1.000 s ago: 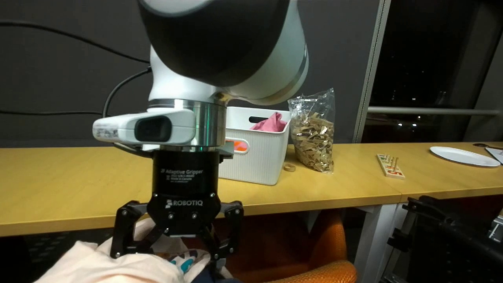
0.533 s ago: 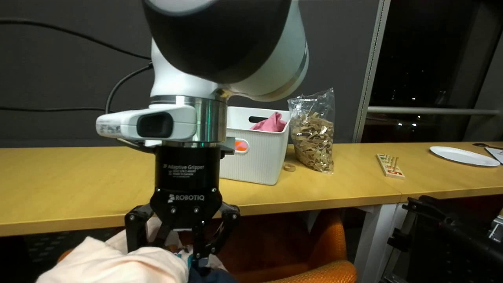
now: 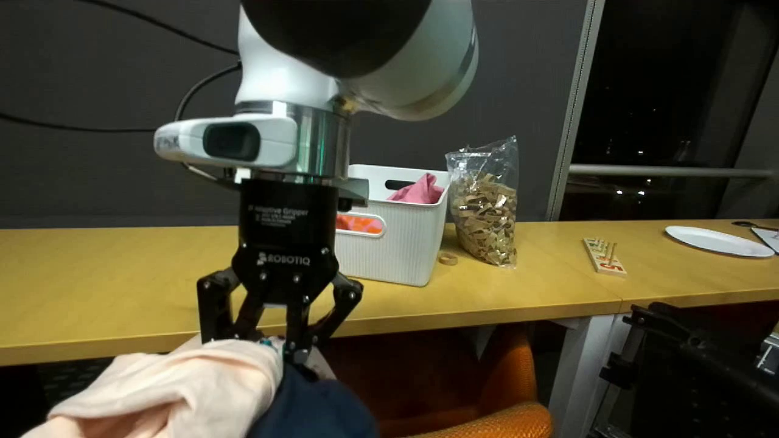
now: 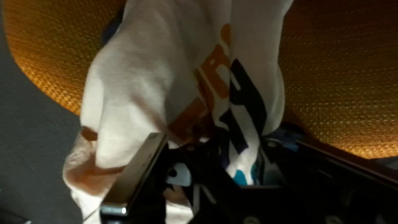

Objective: Pick all the clothes on the chair and put them into the white washing basket

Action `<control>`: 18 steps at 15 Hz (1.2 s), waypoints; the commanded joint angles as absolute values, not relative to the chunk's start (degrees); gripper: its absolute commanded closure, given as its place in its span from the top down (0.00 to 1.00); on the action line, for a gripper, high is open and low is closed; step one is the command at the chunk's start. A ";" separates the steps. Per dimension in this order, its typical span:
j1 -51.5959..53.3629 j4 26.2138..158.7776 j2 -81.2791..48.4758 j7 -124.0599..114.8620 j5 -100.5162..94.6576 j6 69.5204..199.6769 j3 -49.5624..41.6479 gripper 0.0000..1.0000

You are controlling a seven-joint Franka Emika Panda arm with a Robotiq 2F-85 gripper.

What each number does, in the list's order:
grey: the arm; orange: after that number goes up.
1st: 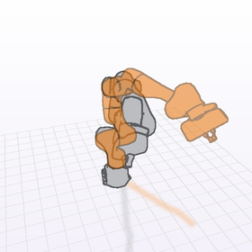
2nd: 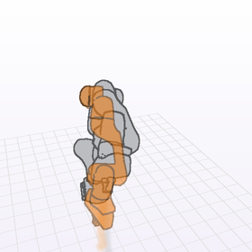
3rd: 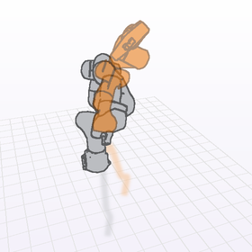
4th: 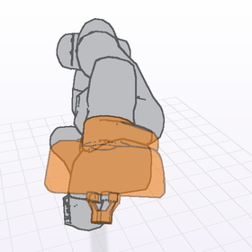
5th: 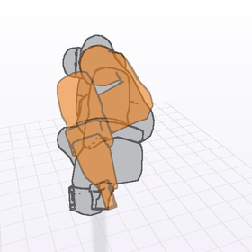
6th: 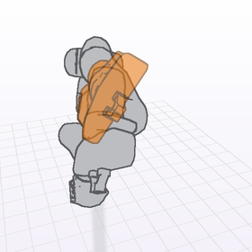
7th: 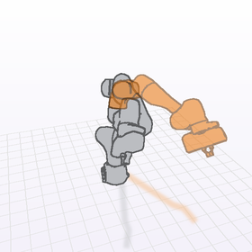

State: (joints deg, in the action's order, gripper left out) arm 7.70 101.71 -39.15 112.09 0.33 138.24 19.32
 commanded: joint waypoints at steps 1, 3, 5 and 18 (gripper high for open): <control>8.51 98.92 -33.62 105.90 -0.74 133.96 16.80 0.03; 8.39 96.41 -31.32 102.64 -1.08 131.45 15.39 0.03; 8.01 93.67 -29.22 99.75 -1.58 128.67 13.87 0.03; -2.28 85.78 -18.02 91.60 -0.81 124.54 3.90 0.03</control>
